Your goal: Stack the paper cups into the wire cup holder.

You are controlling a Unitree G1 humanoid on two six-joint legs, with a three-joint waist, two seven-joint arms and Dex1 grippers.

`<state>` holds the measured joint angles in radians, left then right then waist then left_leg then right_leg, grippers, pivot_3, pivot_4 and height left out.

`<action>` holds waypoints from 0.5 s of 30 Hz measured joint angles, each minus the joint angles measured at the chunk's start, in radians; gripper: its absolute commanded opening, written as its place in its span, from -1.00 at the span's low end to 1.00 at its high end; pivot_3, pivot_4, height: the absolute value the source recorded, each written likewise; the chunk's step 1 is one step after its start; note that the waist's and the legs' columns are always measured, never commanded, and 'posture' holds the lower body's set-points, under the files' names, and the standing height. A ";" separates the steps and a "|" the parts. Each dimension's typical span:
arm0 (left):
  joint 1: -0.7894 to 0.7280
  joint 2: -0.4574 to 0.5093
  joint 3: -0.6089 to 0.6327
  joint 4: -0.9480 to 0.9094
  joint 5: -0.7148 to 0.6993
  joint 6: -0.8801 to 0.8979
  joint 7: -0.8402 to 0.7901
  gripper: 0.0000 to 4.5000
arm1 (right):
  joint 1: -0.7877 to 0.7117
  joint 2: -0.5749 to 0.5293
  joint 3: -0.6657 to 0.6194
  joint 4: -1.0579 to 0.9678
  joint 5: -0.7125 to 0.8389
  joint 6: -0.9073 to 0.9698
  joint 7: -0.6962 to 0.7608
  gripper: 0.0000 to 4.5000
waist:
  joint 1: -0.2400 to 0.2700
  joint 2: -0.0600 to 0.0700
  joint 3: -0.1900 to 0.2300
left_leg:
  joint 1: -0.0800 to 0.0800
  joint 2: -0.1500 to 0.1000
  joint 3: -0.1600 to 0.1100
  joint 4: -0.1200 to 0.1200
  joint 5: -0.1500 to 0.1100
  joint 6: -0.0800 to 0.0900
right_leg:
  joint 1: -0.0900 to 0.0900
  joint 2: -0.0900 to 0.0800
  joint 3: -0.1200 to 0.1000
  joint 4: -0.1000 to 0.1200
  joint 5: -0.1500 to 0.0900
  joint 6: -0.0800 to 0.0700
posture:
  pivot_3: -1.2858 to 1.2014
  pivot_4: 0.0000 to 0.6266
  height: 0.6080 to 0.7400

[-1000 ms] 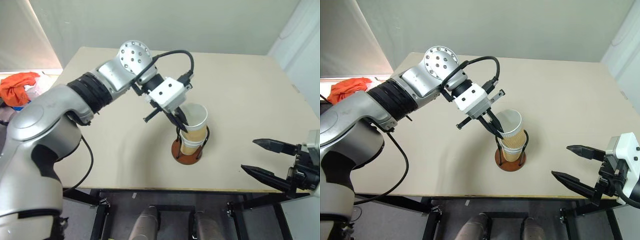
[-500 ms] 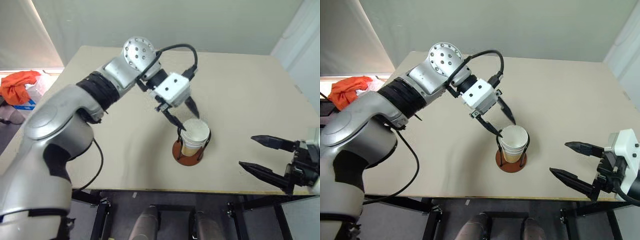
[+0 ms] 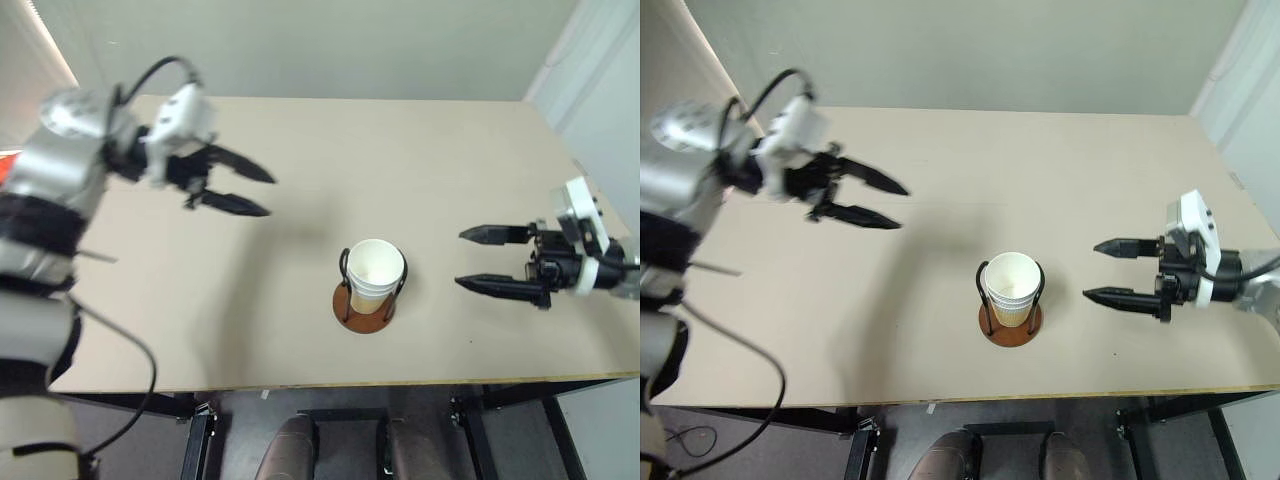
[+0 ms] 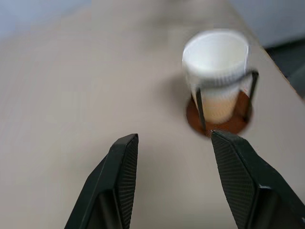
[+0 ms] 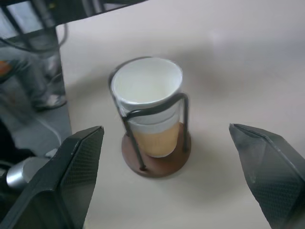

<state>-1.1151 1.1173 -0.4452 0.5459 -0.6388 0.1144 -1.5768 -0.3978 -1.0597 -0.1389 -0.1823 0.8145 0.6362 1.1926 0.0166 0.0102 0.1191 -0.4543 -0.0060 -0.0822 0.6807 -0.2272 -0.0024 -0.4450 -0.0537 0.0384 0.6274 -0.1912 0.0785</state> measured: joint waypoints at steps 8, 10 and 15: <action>0.717 0.167 0.581 -0.276 -0.141 0.246 0.151 0.16 | -0.133 0.056 0.072 0.268 -0.111 -0.068 0.174 0.99 | 0.004 0.000 0.000 | 0.004 0.002 -0.005 -0.002 0.000 -0.005 | 0.001 -0.002 -0.007 0.008 -0.010 -0.024 | 0.03 -0.52 1.00; 0.845 0.153 0.697 -0.301 -0.139 0.275 0.184 0.16 | -0.152 0.064 0.080 0.309 -0.144 -0.085 0.193 0.99 | 0.004 -0.001 0.000 | 0.008 0.002 -0.005 -0.003 0.000 -0.006 | 0.001 -0.002 -0.007 0.015 -0.011 -0.029 | 0.03 -0.52 1.00; 0.947 0.111 0.846 -0.354 -0.119 0.303 0.222 0.16 | -0.172 0.110 0.096 0.338 -0.184 -0.094 0.216 0.99 | 0.003 -0.001 0.000 | 0.020 0.002 -0.008 -0.017 0.003 -0.005 | 0.006 -0.002 -0.007 0.018 -0.008 -0.041 | 0.03 -0.52 1.00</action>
<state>-0.1679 1.2280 0.4007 0.1921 -0.7583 0.4170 -1.3551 -0.5696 -0.9498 -0.0431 0.1561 0.6310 0.5422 1.4087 0.0196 0.0088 0.1193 -0.4342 -0.0037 -0.0906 0.6642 -0.2239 -0.0077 -0.4394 -0.0553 0.0310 0.6457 -0.1992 0.0372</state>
